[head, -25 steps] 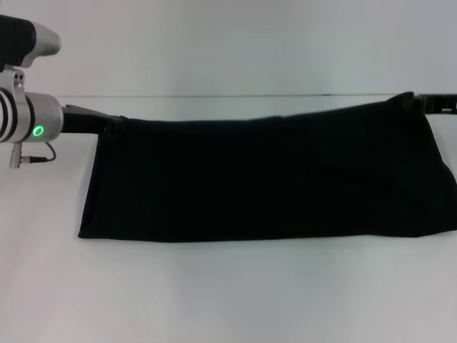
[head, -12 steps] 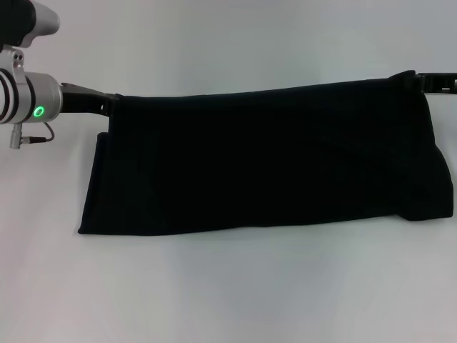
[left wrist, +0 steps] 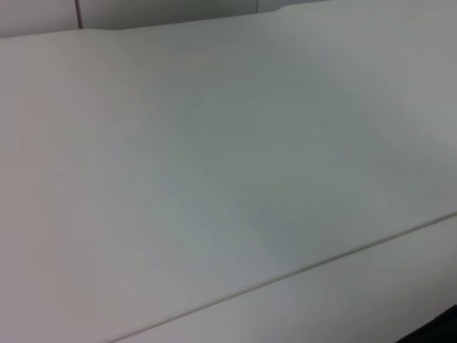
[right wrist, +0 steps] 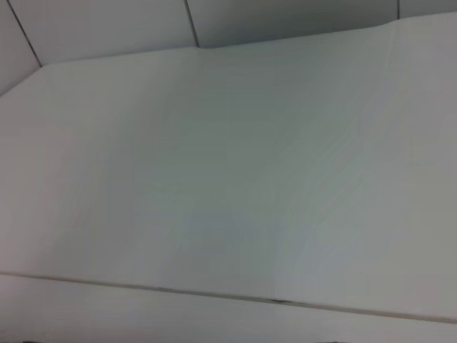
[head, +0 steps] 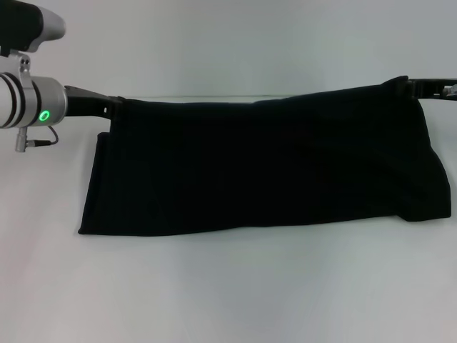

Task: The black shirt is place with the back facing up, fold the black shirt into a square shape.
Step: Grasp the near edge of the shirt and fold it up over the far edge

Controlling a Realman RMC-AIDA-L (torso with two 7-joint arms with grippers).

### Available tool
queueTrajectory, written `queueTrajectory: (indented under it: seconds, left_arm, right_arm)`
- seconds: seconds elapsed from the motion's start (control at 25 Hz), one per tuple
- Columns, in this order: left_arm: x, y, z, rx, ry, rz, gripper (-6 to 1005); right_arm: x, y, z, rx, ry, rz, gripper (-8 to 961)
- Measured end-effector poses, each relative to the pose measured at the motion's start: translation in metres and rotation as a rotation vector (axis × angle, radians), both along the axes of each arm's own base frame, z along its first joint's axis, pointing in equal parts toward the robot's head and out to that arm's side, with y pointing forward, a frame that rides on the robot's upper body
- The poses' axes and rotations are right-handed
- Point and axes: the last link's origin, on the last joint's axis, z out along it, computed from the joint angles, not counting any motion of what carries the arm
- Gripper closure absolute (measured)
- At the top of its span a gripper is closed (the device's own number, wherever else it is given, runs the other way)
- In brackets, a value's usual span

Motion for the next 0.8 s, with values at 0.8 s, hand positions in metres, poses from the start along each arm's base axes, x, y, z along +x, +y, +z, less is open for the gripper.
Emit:
queueTrajectory:
  seconds: [0.8]
  left_arm:
    - [0.010,0.009,-0.012,0.060,0.057,-0.017,862]
  right_arm:
    - [0.008,-0.002,-0.003,0.039,-0.002,-0.030,824]
